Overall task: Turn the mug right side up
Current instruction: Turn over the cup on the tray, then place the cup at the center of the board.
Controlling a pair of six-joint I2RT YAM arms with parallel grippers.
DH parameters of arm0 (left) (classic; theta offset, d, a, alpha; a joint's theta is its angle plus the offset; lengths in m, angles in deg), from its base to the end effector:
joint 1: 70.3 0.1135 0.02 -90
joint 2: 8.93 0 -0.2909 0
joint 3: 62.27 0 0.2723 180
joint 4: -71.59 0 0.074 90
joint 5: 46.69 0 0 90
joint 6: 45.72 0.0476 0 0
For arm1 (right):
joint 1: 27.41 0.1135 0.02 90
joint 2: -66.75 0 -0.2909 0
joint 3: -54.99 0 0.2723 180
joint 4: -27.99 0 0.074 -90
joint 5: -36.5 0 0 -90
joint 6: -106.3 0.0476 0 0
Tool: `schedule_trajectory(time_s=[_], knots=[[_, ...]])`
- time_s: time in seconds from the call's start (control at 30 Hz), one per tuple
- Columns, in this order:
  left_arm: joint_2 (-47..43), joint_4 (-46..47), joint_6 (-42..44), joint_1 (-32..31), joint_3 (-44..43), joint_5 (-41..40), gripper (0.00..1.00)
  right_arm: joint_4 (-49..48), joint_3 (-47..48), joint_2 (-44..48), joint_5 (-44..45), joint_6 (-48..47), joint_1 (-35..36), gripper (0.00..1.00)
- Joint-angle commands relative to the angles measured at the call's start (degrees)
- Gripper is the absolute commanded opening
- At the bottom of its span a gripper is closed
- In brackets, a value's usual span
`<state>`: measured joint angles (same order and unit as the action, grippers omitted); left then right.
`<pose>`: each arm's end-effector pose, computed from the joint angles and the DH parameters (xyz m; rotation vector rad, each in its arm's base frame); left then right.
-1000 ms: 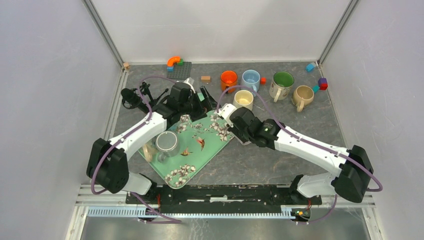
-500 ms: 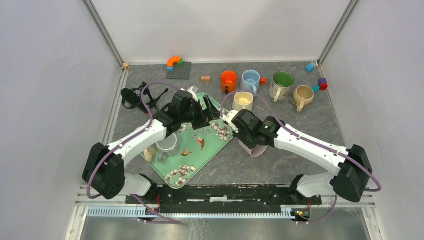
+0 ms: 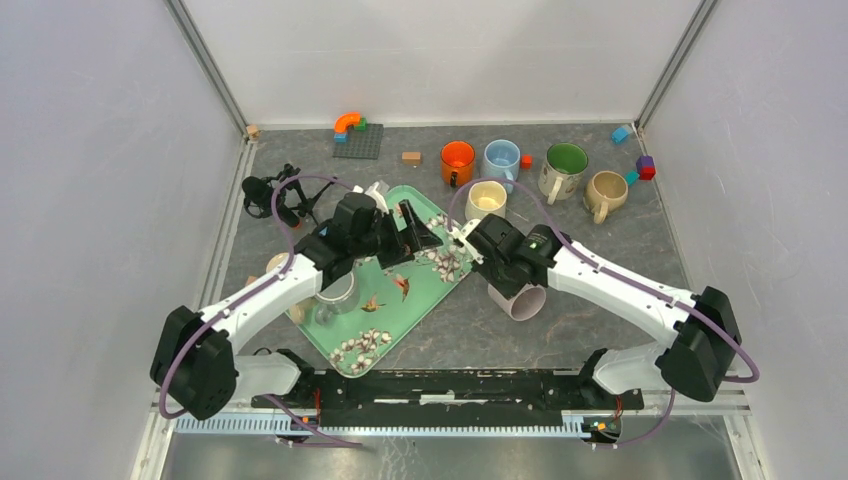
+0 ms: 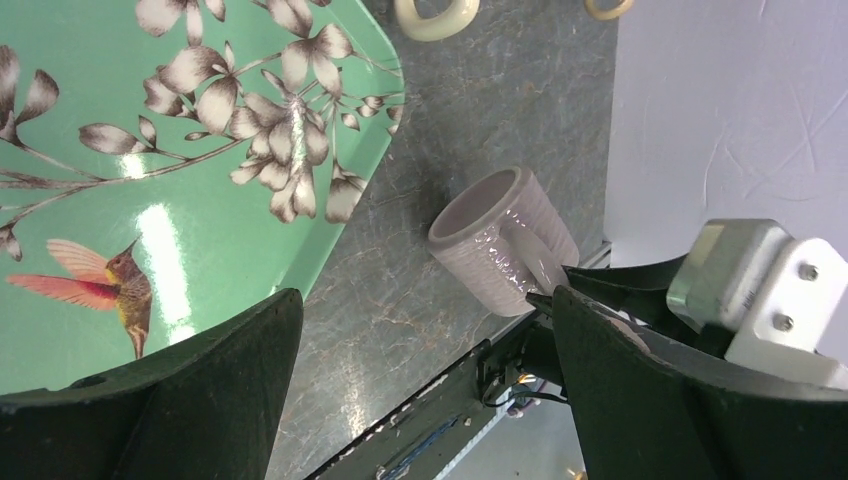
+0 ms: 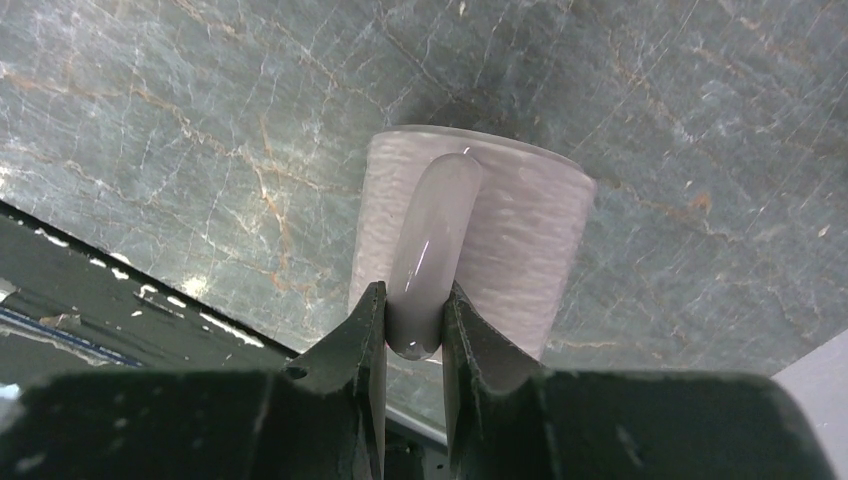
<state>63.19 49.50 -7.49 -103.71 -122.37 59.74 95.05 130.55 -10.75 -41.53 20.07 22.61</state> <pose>0.2397 -0.1743 0.2665 -0.1992 2.3717 -1.1042 0.1826 0.2024 0.2757 -1.0203 2.5239 -0.0263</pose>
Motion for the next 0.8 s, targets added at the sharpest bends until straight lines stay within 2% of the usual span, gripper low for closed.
schedule_trajectory(time_s=[0.0,0.3,0.77], knots=[[-2.0,0.8,1.8,0.0,1.2,-0.2,1.00,3.9,4.5,0.4,-1.1,1.2,-0.3,0.00],[-4.2,1.3,1.4,0.0,2.7,0.2,1.00,4.6,3.1,-2.8,-4.7,0.5,-0.7,0.00],[-7.4,-0.7,1.4,0.1,4.6,0.5,1.00,-6.2,5.5,-13.1,-4.6,-1.5,-3.5,0.00]])
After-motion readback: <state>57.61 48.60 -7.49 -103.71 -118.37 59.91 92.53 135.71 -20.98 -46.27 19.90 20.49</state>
